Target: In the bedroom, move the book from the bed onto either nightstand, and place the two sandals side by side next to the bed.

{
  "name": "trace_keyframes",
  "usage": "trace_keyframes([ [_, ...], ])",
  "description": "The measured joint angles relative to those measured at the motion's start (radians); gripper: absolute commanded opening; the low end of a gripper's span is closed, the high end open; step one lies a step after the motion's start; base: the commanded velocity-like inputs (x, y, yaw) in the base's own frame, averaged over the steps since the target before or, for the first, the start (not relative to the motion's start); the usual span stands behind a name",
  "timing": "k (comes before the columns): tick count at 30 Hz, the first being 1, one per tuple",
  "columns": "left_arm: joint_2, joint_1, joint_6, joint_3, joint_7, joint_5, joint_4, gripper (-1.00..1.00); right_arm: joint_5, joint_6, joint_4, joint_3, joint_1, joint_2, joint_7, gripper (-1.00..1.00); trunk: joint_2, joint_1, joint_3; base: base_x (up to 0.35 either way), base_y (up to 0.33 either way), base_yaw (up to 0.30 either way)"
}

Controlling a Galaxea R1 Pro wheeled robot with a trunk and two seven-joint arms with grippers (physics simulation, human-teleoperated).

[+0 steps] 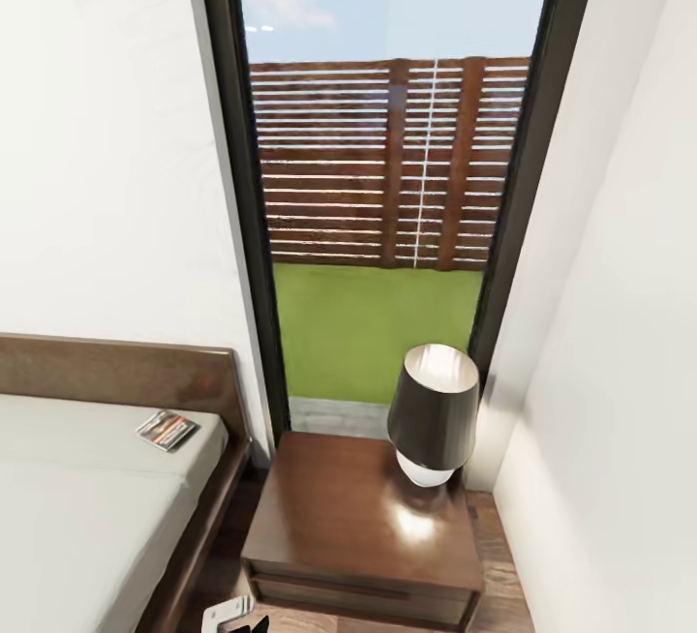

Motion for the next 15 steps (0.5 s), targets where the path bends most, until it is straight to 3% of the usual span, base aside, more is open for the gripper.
trace_keyframes([
  [3,0.000,0.000,0.001,0.000,0.000,0.000,0.000,1.00,0.000,0.000,0.000,0.000,0.000,0.000,0.000,1.00,0.000,0.000,0.000,0.257,0.183,-0.008],
  [7,0.000,0.000,0.001,0.000,0.000,0.000,0.000,1.00,0.000,0.000,0.000,0.000,0.000,0.000,0.000,1.00,0.000,0.000,0.000,0.159,0.145,-0.168],
  [15,0.001,0.000,0.000,0.000,0.000,0.000,0.000,1.00,0.000,0.000,0.000,0.000,0.000,0.001,0.000,1.00,0.000,0.000,0.000,0.015,0.014,-0.097],
])
